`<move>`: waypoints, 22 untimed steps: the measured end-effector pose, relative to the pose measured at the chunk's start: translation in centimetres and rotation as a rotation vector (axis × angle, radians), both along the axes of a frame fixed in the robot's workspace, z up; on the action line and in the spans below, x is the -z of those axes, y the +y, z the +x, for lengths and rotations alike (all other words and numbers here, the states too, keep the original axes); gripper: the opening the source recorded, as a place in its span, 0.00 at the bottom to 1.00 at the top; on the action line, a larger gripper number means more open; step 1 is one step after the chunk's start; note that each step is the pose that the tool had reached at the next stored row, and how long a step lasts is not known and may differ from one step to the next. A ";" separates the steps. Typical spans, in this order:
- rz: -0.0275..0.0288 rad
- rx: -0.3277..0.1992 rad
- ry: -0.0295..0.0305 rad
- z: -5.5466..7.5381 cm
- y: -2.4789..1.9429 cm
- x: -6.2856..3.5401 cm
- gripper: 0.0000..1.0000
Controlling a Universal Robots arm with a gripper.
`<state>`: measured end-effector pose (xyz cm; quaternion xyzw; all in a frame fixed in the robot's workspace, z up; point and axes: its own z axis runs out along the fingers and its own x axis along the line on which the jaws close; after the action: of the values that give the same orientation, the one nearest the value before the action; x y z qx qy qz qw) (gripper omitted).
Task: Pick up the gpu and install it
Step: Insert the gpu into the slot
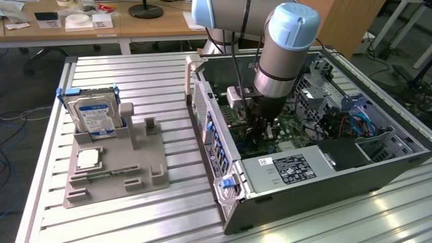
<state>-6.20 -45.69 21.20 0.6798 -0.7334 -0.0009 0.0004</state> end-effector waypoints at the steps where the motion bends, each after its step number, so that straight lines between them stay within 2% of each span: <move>1: -0.0001 0.000 0.0001 0.0 0.01 0.02 0.28; 14: 0.0013 0.000 -0.0005 -0.1 0.10 0.02 0.28; 22: 0.0000 0.000 0.0000 -0.1 -0.14 0.02 0.28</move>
<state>-6.31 -45.83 21.17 0.6799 -0.7333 -0.0009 0.0004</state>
